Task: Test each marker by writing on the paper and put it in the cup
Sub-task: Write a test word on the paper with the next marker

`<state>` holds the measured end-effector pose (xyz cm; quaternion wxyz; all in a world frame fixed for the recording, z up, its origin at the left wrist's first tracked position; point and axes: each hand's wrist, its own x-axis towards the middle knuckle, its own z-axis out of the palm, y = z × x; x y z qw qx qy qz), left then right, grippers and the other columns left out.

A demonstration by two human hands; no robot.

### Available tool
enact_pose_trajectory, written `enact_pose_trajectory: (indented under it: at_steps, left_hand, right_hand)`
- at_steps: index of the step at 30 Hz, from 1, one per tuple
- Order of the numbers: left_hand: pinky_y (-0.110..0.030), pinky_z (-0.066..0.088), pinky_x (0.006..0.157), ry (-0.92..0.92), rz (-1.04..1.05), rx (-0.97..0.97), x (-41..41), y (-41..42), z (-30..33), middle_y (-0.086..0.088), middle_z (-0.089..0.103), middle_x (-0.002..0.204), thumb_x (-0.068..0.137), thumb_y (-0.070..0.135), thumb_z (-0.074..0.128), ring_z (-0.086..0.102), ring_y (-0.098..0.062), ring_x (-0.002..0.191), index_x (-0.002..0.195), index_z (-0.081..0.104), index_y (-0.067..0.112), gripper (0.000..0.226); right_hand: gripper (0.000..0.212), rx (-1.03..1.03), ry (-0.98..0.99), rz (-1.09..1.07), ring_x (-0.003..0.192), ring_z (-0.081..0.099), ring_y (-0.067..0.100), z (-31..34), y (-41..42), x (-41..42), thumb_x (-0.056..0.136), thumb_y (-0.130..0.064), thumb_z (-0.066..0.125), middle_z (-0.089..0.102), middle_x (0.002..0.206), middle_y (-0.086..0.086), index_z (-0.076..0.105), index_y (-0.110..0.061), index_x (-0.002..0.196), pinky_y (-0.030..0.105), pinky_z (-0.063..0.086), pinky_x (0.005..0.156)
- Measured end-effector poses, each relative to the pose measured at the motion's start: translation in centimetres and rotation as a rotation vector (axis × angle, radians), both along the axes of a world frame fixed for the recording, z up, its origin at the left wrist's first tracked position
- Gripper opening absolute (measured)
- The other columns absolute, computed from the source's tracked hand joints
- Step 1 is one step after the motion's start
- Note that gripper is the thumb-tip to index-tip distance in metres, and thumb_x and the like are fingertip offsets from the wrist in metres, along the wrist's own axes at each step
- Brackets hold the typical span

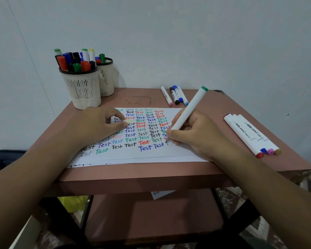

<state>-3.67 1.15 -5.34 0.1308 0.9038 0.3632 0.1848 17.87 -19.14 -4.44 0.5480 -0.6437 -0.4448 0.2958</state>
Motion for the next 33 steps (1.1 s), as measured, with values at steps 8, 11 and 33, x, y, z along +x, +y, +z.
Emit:
enact_pose_trajectory:
  at_steps: [8, 11, 33]
  left_hand:
    - [-0.031, 0.051, 0.070, -0.004, 0.004, -0.013, -0.01, -0.06, 0.03, 0.011, 0.064, 0.084, 0.082, 0.072, 0.057, 0.060, -0.007, 0.077, 0.111, 0.066, 0.050, 0.038]
    - [-0.033, 0.053, 0.072, -0.007, 0.005, -0.012, 0.00, -0.12, 0.03, 0.011, 0.065, 0.085, 0.081, 0.072, 0.056, 0.061, -0.007, 0.078, 0.111, 0.067, 0.049, 0.040]
    - [-0.034, 0.053, 0.076, 0.004, 0.019, -0.011, -0.13, -0.67, 0.41, 0.011, 0.064, 0.087, 0.083, 0.070, 0.057, 0.060, -0.006, 0.079, 0.112, 0.067, 0.049, 0.038]
  right_hand:
    - [0.027, 0.033, 0.040, -0.055, 0.090, 0.075, 0.038, 0.12, -0.13, -0.04, 0.083, 0.005, 0.079, 0.069, 0.084, 0.012, 0.063, -0.008, 0.100, 0.052, 0.063, 0.078]
    - [0.028, 0.013, 0.019, -0.041, 0.090, 0.075, 0.033, 0.31, -0.30, -0.16, 0.083, 0.004, 0.080, 0.068, 0.089, 0.013, 0.063, -0.005, 0.104, 0.041, 0.066, 0.073]
    - [0.026, -0.010, -0.082, -0.049, 0.086, 0.074, 0.028, -0.01, -0.20, 0.05, 0.081, 0.002, 0.081, 0.071, 0.078, -0.001, 0.065, -0.016, 0.092, 0.048, 0.065, 0.077]
